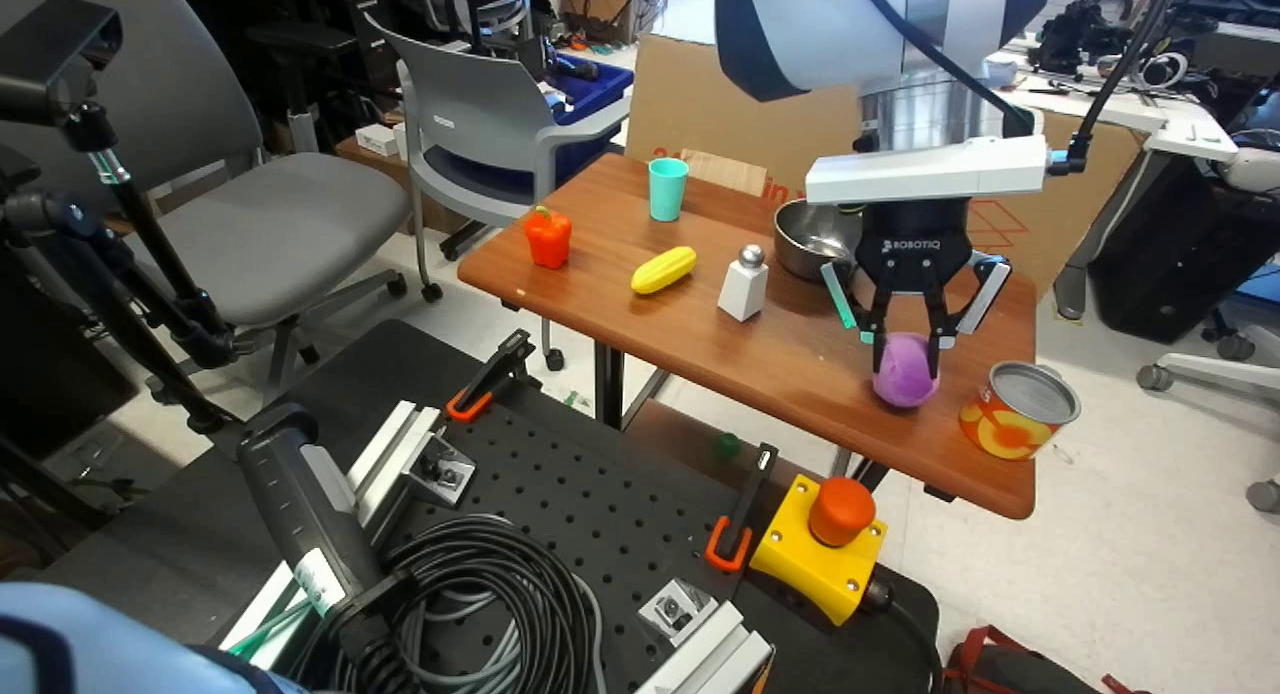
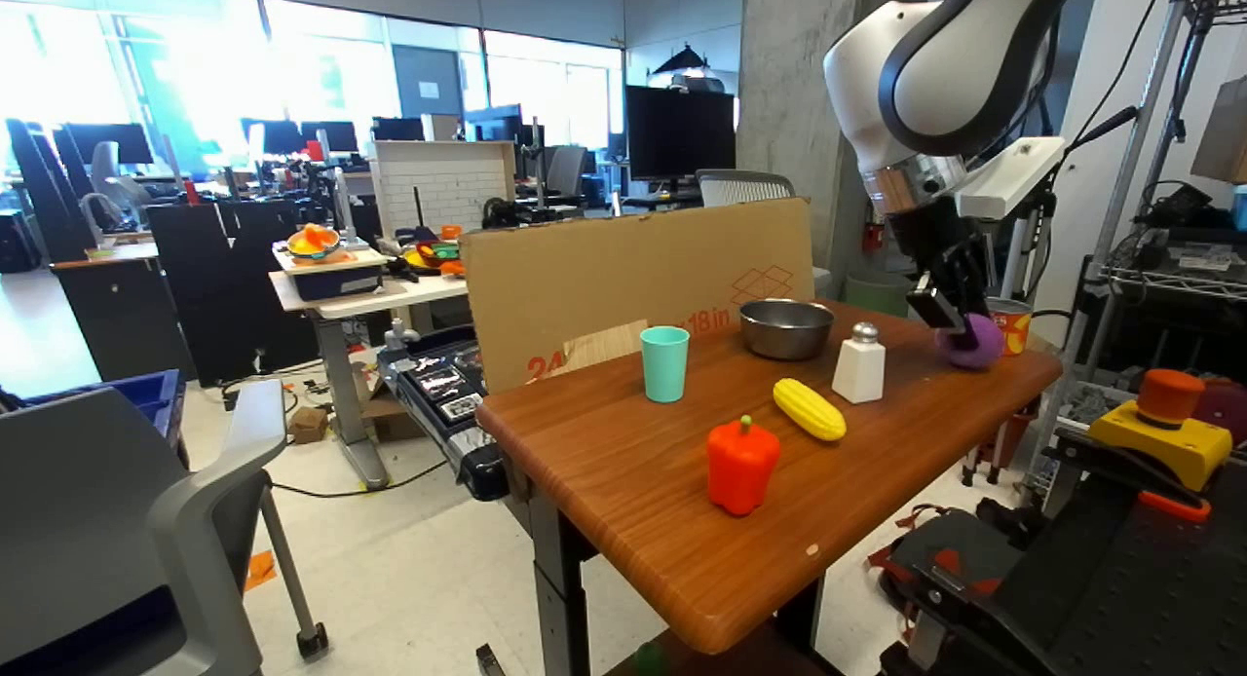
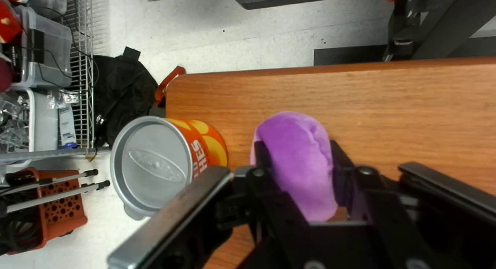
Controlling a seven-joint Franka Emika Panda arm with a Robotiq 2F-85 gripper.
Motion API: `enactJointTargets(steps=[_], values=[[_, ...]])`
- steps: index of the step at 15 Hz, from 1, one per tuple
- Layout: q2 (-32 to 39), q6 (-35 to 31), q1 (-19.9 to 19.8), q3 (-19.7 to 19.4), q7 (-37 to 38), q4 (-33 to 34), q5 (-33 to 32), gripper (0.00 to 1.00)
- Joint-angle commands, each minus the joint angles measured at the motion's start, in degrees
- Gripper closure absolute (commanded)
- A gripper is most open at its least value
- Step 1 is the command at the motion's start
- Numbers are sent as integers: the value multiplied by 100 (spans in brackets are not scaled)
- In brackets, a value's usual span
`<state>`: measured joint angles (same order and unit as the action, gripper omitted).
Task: Bring the purple toy closer to the cardboard
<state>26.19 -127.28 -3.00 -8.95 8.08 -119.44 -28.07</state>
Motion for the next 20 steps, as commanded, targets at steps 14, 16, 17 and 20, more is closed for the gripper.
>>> enactJointTargets(steps=[14,16,17,20], values=[[499,319,-683,35,-916,2550,1566,96],[889,421,-651,47,-848,3027,1617,96],[1082,462,-636,53,-817,3255,1623,96],[1709,651,-577,61,-746,4022,1642,96]])
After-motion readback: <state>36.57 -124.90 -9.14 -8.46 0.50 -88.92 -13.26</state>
